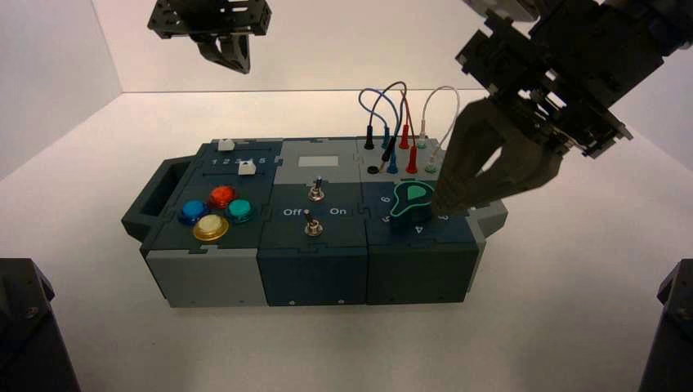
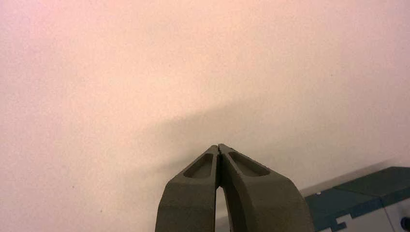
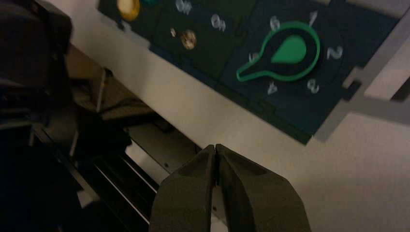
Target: Rotate the box counterclockwise.
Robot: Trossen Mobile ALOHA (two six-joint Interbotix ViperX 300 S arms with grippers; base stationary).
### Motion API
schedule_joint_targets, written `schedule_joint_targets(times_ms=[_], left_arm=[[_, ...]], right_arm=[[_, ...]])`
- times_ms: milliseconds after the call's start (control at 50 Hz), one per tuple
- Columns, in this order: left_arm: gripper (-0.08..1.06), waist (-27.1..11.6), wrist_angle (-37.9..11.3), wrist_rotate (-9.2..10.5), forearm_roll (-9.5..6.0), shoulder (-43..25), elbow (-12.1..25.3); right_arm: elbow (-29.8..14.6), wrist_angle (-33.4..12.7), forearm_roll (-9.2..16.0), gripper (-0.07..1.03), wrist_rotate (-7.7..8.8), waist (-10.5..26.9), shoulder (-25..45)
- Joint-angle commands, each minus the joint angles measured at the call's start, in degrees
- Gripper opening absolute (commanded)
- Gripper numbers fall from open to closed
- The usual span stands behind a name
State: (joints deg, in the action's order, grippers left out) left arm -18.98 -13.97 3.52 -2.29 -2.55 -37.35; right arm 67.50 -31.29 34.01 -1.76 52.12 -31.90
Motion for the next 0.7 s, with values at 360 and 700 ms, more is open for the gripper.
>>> schedule_joint_targets(times_ms=[360,700], left_arm=[[-0.03,-0.18,-1.41,-2.11,0.09,-3.52,4.39],[-0.03,-0.26,-3.87,-3.87,0.09,-7.38,5.98]], right_arm=[[-5.27,-2.29,0.26,-0.02,1.49,1.23,16.96],[-6.06,-2.11,0.18,-0.02,1.41,1.32,19.16]])
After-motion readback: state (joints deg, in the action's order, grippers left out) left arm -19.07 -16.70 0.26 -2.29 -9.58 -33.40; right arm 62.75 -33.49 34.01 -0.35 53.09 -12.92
